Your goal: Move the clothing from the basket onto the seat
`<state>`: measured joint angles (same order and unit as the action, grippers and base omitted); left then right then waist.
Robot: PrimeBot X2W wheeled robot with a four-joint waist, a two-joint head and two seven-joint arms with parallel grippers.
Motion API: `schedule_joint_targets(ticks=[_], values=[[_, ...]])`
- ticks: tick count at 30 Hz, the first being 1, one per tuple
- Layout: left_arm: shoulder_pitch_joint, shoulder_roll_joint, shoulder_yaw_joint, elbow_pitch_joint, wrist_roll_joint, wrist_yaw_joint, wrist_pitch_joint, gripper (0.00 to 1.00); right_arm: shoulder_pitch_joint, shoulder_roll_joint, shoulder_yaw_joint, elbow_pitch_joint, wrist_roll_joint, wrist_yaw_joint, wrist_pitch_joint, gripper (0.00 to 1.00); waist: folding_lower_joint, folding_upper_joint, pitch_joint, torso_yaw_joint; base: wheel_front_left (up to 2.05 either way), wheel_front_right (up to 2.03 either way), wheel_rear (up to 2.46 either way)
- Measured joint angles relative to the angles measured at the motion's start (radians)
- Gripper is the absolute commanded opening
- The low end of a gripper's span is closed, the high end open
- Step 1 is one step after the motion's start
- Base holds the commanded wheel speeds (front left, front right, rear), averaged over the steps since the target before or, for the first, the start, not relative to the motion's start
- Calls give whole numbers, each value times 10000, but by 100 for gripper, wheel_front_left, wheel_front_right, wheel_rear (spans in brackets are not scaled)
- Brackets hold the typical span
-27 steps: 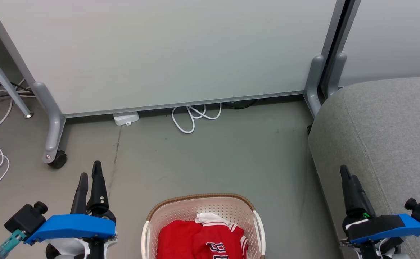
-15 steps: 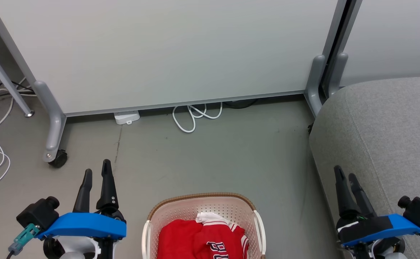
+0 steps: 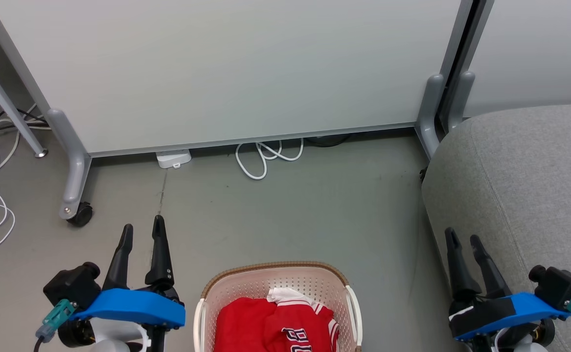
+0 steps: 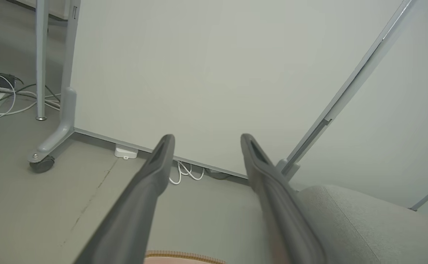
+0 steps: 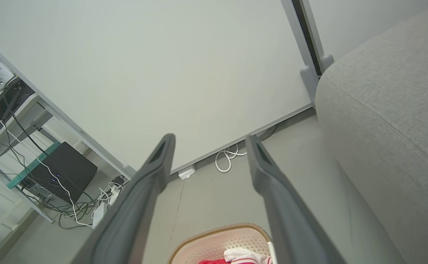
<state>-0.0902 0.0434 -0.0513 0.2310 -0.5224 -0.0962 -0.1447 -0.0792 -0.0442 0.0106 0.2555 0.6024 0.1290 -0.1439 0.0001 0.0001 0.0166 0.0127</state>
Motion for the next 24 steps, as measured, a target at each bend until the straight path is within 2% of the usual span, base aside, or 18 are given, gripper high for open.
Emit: schedule_joint_targets(ticks=[24], values=[[-159,25,-389,324,2234,15,-579,100,-12,-13,267,81,-2203,4,-573,100,0,0,19,53,0,0,0]])
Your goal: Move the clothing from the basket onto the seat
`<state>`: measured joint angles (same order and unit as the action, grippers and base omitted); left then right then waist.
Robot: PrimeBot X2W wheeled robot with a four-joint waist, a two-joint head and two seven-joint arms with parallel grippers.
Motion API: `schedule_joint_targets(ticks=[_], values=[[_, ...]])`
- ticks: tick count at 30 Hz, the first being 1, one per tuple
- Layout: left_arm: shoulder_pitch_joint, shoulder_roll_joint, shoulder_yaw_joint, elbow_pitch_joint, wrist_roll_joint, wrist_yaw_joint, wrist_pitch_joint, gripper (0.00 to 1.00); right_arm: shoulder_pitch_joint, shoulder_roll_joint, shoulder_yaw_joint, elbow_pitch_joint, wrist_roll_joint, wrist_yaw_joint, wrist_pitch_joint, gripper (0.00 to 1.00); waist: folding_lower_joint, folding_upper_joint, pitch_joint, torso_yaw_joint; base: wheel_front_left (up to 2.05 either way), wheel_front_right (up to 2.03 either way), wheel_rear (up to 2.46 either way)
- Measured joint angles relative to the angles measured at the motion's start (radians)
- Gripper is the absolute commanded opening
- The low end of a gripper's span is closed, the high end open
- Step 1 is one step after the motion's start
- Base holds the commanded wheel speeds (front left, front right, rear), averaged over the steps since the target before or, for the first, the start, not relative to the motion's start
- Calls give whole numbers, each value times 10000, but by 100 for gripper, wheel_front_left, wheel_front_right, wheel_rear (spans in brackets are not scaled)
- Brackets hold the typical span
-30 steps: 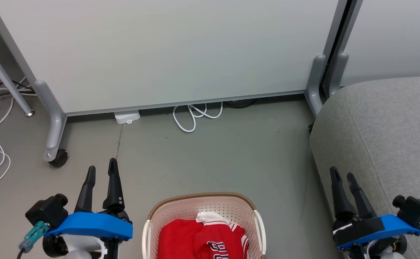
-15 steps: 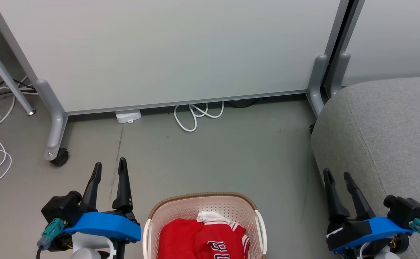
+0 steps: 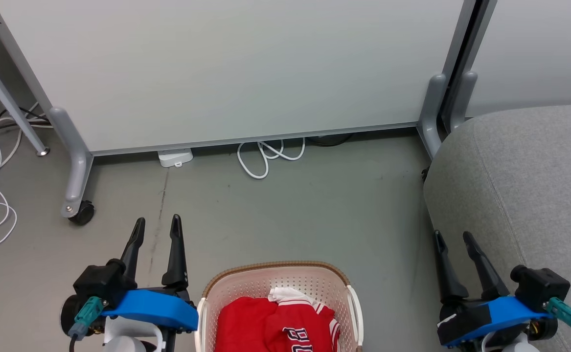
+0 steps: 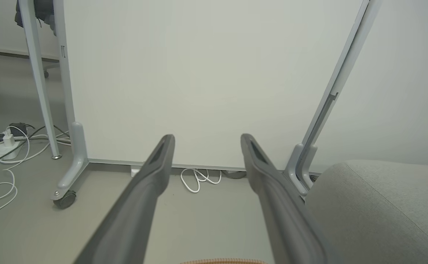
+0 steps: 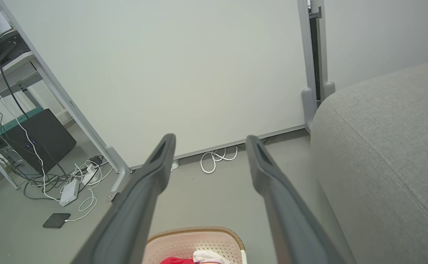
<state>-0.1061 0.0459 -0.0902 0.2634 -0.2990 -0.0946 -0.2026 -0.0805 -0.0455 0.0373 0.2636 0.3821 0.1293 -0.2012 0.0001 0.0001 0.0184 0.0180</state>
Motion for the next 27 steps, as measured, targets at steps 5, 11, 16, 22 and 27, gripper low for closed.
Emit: schedule_joint_targets(ticks=[5,11,16,22,27], values=[[-11,6,-90,77,326,-2,-105,100,-3,-4,36,27,-420,0,-111,100,0,0,1,19,0,0,0],[-35,13,-153,215,608,-29,-209,100,-35,-8,86,79,-903,0,-217,100,0,0,-3,45,0,0,0],[-49,17,-198,339,673,-92,-305,100,-40,-10,138,86,-1225,2,-316,100,0,0,0,61,0,0,0],[-102,21,-217,497,880,-146,-433,100,-55,-13,201,104,-1628,8,-428,100,-1,0,8,62,0,0,0],[-107,29,-261,690,913,-207,-516,100,-53,-15,247,136,-1910,12,-525,100,-1,0,8,72,0,0,0]])
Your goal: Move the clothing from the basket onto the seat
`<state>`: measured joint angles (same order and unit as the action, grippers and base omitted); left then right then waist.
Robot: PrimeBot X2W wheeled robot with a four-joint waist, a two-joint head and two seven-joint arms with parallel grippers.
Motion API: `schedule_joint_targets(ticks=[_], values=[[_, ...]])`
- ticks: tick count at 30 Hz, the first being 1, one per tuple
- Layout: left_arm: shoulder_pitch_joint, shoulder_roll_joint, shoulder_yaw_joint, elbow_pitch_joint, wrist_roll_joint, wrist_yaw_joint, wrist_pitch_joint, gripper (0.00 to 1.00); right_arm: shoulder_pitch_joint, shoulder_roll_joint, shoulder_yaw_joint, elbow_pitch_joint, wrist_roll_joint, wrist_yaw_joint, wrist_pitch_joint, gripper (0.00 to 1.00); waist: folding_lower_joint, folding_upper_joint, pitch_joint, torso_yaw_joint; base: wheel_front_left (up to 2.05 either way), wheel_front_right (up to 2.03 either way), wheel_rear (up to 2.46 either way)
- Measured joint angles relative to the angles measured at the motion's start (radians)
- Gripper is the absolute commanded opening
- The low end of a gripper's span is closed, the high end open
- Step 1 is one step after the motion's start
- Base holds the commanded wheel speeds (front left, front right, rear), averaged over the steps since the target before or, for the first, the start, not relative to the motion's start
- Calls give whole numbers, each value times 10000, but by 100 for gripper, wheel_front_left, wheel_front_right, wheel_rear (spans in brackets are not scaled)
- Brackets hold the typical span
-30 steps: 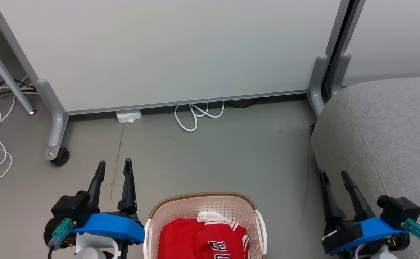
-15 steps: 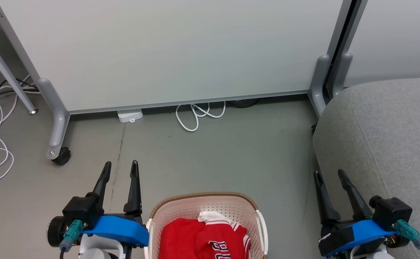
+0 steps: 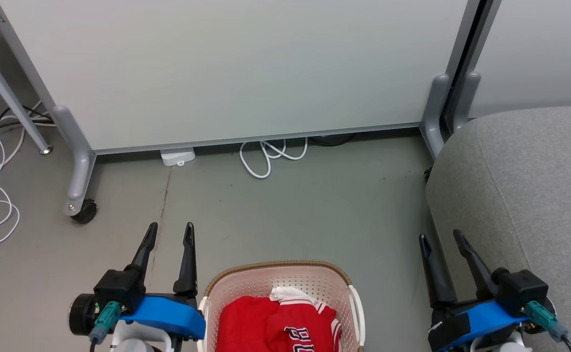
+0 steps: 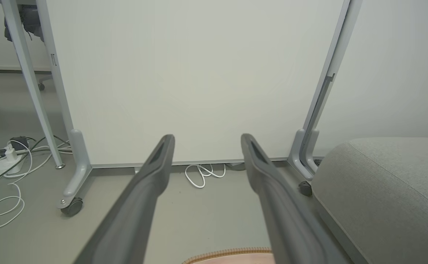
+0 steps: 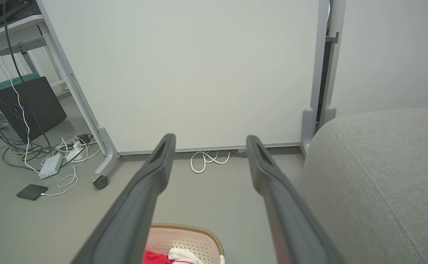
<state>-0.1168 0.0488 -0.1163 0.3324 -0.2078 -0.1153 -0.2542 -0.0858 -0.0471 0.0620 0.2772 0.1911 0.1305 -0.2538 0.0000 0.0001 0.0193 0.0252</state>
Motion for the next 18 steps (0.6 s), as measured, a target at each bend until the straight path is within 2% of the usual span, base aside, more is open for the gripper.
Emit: schedule_joint_targets(ticks=[18], values=[[-79,2,-88,63,226,-90,-77,100,1,-4,36,73,-217,0,-77,100,0,0,30,22,0,0,0]])
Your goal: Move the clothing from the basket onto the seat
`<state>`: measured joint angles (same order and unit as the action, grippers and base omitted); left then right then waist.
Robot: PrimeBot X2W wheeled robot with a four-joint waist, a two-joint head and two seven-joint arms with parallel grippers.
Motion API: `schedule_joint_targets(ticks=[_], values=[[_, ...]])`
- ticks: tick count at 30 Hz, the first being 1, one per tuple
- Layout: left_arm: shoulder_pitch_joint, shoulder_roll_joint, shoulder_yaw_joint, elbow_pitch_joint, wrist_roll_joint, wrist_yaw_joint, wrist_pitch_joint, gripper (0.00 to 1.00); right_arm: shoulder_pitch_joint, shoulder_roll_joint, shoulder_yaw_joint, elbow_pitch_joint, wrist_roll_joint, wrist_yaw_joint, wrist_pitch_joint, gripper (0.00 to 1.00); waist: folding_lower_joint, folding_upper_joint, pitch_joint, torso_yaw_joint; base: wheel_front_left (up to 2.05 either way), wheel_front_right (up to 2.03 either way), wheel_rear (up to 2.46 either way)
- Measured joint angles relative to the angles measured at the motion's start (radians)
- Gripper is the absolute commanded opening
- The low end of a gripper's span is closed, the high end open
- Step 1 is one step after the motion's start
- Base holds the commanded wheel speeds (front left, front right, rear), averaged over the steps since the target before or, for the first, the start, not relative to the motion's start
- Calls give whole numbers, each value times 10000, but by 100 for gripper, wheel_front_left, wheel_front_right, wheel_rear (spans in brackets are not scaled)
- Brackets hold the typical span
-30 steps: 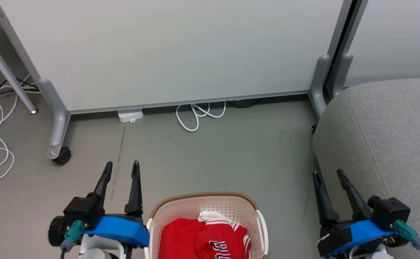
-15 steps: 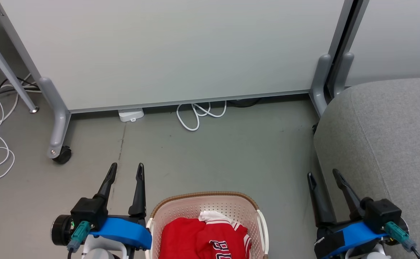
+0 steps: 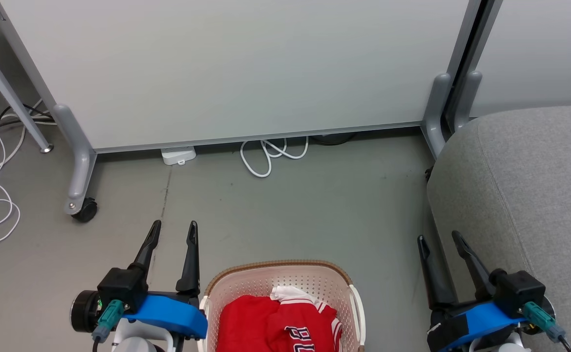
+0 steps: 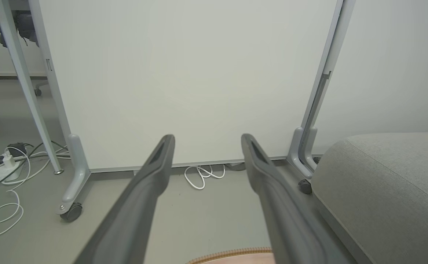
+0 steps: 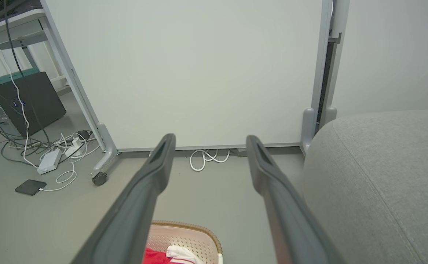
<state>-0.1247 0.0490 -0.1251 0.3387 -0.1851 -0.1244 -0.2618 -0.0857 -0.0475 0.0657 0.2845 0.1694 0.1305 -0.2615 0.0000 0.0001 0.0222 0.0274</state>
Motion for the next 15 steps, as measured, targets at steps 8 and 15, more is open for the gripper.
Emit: schedule_joint_targets(ticks=[8,15], values=[[-63,2,31,42,-61,-27,0,100,-129,0,94,0,0,0,-2,100,0,0,162,-128,0,0,0],[-861,111,-403,435,71,-52,-12,100,-627,-10,136,-211,-27,0,-10,100,0,0,805,-499,0,0,0]])
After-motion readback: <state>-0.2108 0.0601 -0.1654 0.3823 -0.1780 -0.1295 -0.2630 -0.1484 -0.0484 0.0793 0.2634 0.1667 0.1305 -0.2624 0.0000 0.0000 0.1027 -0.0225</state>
